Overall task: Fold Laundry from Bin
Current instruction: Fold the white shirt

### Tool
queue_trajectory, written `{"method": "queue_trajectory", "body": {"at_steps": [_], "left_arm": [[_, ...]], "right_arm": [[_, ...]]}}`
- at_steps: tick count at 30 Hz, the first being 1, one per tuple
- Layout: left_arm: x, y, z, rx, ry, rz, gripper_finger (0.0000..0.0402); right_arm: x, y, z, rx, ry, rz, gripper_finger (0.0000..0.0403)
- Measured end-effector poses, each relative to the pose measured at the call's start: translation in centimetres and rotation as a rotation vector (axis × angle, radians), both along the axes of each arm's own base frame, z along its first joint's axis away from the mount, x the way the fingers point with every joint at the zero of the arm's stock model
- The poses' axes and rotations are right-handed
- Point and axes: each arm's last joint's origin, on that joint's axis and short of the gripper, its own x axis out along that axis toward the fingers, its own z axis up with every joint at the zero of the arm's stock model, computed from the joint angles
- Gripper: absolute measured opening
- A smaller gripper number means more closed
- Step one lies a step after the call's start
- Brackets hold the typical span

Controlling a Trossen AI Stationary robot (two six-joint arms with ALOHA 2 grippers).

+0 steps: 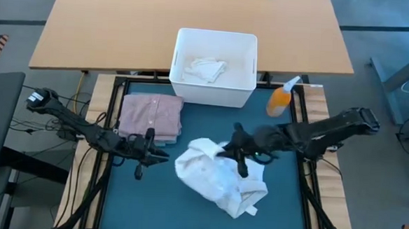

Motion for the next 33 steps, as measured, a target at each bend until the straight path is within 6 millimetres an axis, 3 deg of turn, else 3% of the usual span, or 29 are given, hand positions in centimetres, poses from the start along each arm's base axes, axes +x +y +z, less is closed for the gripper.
{"method": "queue_trajectory", "body": {"at_steps": [2,8,16,22,28,33], "left_arm": [[0.0,-0.1,0.1,-0.009,-0.005,0.012,0.0061],[0.1,-0.2,1.0,-0.005,-0.023,0.013,0.0061],[1.2,-0.7,1.8,0.105,-0.031,0.028,0.0096],[4.8,-2.5,0.8,0.189,0.068,0.018,0.0149],[9.7,-4.9,1.1,0.321,0.092,-0.029,0.0169],[14.8,-7.1,1.1,0.457,0.137,-0.071,0.0169]], "right_arm": [[0.0,-0.6,-2.0,0.046,0.106,0.006,0.0065],[-1.1,0.1,-4.5,0.165,0.393,0.084,0.0132],[-3.6,2.2,-4.3,0.169,0.484,0.112,0.0219],[-6.6,3.7,-5.4,0.161,0.654,-0.102,0.0229],[-9.9,5.0,-9.0,0.168,0.778,-0.410,0.0224],[-11.5,4.8,-12.9,0.210,0.808,-0.573,0.0224]]}}
